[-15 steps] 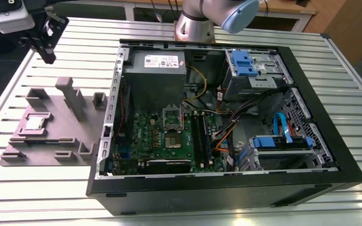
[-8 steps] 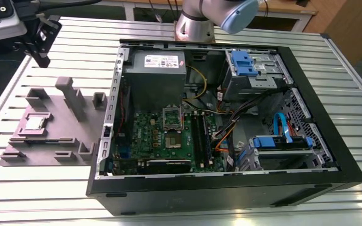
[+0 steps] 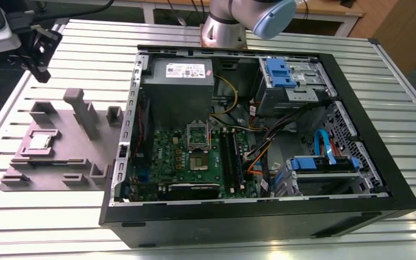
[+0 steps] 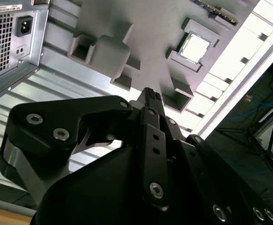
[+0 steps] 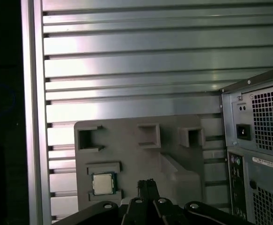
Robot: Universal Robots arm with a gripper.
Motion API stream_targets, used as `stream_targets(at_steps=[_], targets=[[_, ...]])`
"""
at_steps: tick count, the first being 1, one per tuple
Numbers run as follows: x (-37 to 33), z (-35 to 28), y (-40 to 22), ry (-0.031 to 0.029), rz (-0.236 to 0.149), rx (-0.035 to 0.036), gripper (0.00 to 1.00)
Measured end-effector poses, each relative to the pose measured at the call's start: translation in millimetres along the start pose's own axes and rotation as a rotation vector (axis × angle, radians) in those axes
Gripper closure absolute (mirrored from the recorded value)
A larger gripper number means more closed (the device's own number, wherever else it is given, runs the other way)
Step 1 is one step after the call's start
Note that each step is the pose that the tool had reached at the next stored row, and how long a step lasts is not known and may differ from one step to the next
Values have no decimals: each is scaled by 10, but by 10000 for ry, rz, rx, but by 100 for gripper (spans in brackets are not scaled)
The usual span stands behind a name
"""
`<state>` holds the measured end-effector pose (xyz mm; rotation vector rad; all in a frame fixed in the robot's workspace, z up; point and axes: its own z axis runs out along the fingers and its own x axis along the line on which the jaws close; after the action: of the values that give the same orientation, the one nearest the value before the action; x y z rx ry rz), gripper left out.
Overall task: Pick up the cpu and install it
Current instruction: 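Reach for the cpu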
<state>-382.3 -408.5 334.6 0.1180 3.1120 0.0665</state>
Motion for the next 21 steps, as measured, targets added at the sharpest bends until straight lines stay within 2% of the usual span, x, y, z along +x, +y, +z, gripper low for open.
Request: stream_targets(at_steps=[13, 17, 21], targets=[[260, 218, -63, 1, -1, 0, 90], [295, 281, -107, 2, -1, 0, 90], [298, 291, -110, 9, 0, 3, 90]])
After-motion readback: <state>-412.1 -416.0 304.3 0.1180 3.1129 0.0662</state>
